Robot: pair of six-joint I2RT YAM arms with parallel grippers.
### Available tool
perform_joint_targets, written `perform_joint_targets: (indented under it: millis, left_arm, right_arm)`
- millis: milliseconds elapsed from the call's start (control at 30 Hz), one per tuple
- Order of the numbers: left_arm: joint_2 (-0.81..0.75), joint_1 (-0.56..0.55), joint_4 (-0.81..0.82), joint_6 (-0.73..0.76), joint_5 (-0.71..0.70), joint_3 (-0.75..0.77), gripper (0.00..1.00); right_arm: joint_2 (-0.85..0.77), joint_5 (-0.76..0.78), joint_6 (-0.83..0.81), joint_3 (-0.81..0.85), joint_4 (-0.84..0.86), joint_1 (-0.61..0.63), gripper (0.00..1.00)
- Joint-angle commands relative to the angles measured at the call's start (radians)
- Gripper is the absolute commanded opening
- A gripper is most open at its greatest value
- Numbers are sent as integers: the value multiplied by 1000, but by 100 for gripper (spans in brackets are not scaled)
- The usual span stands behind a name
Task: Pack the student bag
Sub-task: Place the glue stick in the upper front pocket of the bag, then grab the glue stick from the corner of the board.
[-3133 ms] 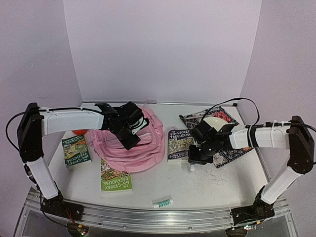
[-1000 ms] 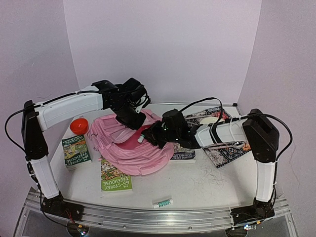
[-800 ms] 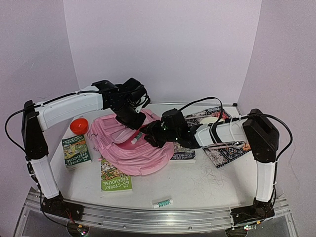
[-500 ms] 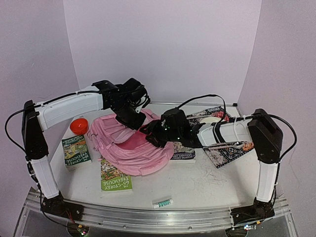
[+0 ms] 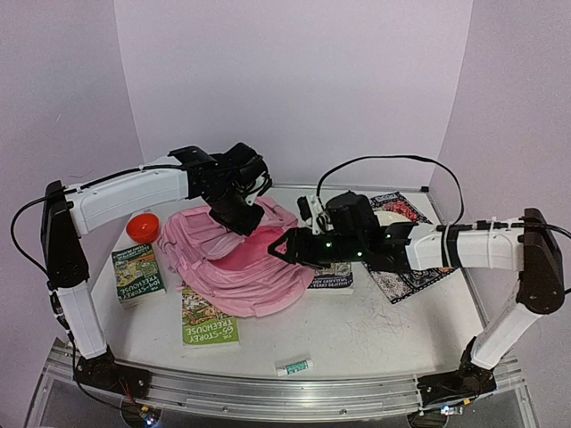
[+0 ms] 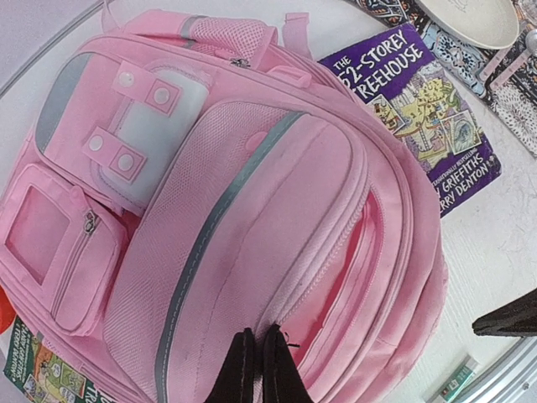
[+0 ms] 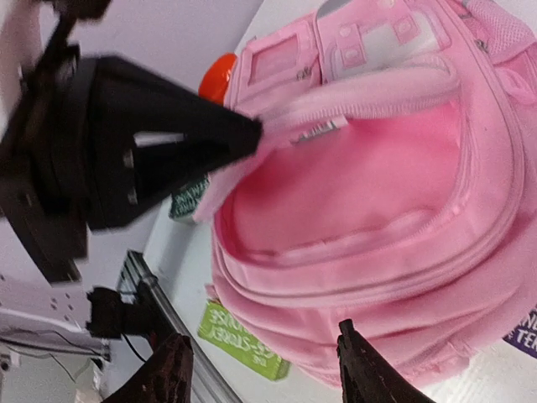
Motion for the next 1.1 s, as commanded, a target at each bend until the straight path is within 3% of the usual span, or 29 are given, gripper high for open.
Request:
perform_joint_targets:
  millis: [0, 233, 667, 1067]
  left_arm:
    - [-15, 32, 47, 18, -59, 30, 0]
    - [-33, 61, 50, 24, -65, -3, 0]
    - [-67, 77, 64, 11, -58, -70, 0]
    - [-61, 79, 69, 19, -47, -52, 0]
  right_arm:
    - [-52, -47, -293, -32, -198, 40, 61]
    - [-35, -40, -493, -24, -415, 117, 62]
    - [106, 39, -650, 156, -795, 324, 63]
    - [261, 173, -728, 278, -957, 413, 60]
